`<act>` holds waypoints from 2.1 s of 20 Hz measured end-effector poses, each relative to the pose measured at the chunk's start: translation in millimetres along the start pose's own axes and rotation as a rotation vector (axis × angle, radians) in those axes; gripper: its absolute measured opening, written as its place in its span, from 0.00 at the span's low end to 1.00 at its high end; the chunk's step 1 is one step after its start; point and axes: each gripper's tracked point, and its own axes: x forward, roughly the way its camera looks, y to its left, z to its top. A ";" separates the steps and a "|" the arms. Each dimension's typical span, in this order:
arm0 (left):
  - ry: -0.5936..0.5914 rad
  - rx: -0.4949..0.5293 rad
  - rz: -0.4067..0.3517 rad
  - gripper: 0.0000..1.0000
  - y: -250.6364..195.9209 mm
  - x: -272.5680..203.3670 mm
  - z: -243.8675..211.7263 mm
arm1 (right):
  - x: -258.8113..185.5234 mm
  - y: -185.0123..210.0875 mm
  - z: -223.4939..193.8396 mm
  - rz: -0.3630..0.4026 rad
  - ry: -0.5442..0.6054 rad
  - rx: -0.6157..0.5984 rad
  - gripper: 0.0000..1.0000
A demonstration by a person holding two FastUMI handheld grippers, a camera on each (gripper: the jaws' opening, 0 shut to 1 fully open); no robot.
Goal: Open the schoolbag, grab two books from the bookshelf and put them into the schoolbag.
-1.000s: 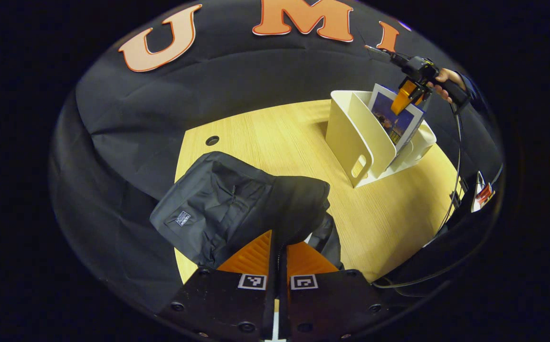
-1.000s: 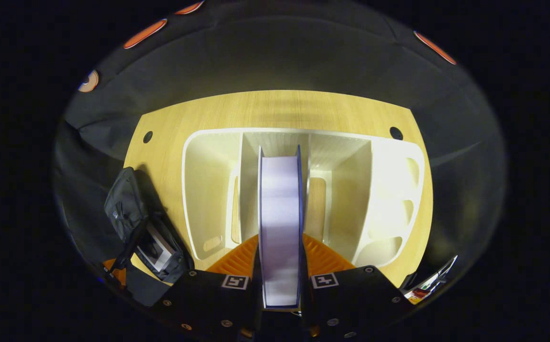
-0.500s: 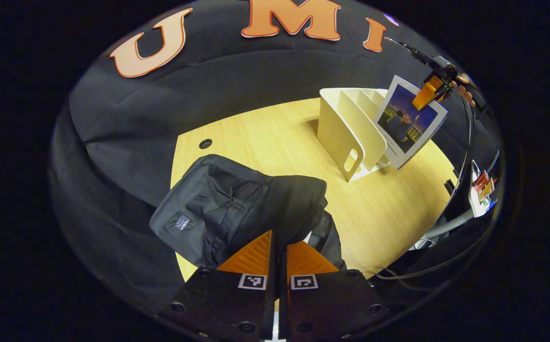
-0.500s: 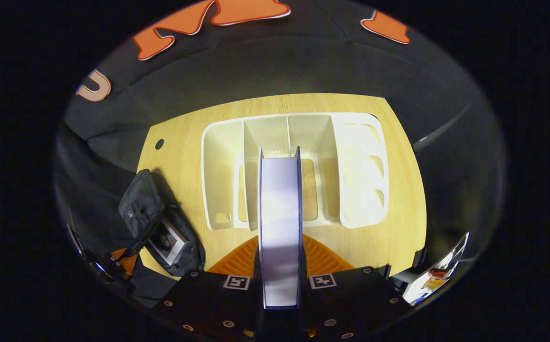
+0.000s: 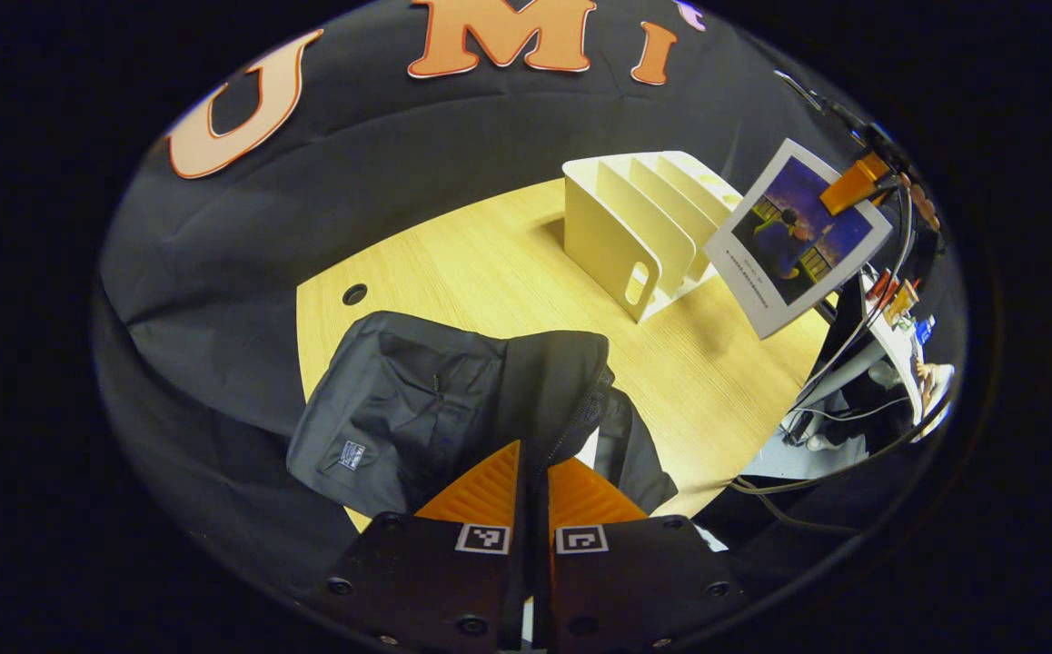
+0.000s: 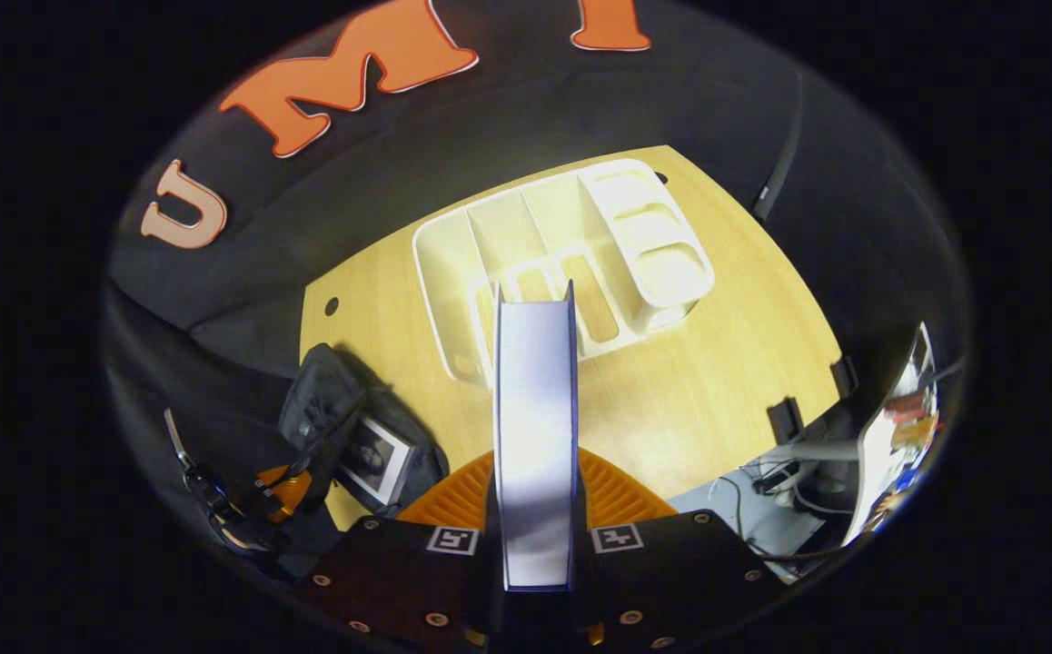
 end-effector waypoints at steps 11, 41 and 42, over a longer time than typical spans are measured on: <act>-0.076 0.099 -0.066 0.04 17.6 -10.8 34.8 | 17.3 81.4 -71.5 0.311 -0.007 0.190 0.30; -0.127 0.083 -0.065 0.04 -15.6 -15.8 43.1 | 192.1 279.0 -151.2 0.756 -0.066 0.541 0.30; -0.124 0.090 -0.068 0.04 -18.1 -13.2 40.0 | 196.1 284.5 -152.4 0.766 -0.058 0.538 0.30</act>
